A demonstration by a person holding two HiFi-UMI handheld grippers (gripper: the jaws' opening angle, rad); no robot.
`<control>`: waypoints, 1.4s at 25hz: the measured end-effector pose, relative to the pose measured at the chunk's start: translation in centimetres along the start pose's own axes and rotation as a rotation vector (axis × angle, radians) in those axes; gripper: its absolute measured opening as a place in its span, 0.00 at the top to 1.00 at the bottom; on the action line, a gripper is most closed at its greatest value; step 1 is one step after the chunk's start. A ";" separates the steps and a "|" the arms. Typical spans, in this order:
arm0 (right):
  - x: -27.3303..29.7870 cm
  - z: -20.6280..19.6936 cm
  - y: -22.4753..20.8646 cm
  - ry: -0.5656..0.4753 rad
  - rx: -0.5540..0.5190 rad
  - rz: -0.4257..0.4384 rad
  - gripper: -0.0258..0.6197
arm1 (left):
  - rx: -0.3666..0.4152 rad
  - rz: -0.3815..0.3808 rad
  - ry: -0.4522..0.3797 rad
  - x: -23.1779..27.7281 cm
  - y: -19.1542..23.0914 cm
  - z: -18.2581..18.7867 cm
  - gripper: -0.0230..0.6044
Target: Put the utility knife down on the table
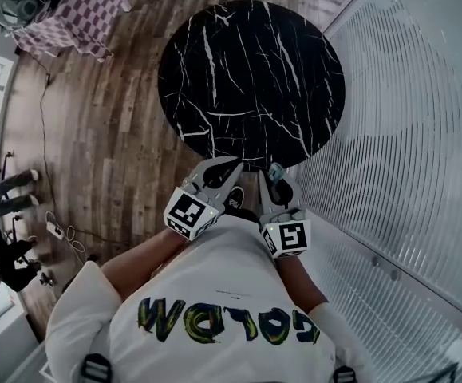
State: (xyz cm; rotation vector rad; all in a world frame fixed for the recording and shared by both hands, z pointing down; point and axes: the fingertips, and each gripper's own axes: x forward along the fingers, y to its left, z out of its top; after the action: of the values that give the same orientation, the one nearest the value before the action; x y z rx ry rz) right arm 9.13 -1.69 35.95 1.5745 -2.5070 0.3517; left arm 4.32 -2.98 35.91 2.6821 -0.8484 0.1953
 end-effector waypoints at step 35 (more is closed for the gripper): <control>6.7 -12.9 -4.7 0.356 0.015 0.017 0.87 | -0.029 0.012 0.243 6.3 6.9 -11.3 0.96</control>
State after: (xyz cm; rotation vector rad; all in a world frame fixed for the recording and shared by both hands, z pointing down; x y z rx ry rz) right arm 10.56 -5.80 50.60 1.3558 -2.2491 0.5970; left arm 5.07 -7.86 49.80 2.5595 -0.7842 0.4964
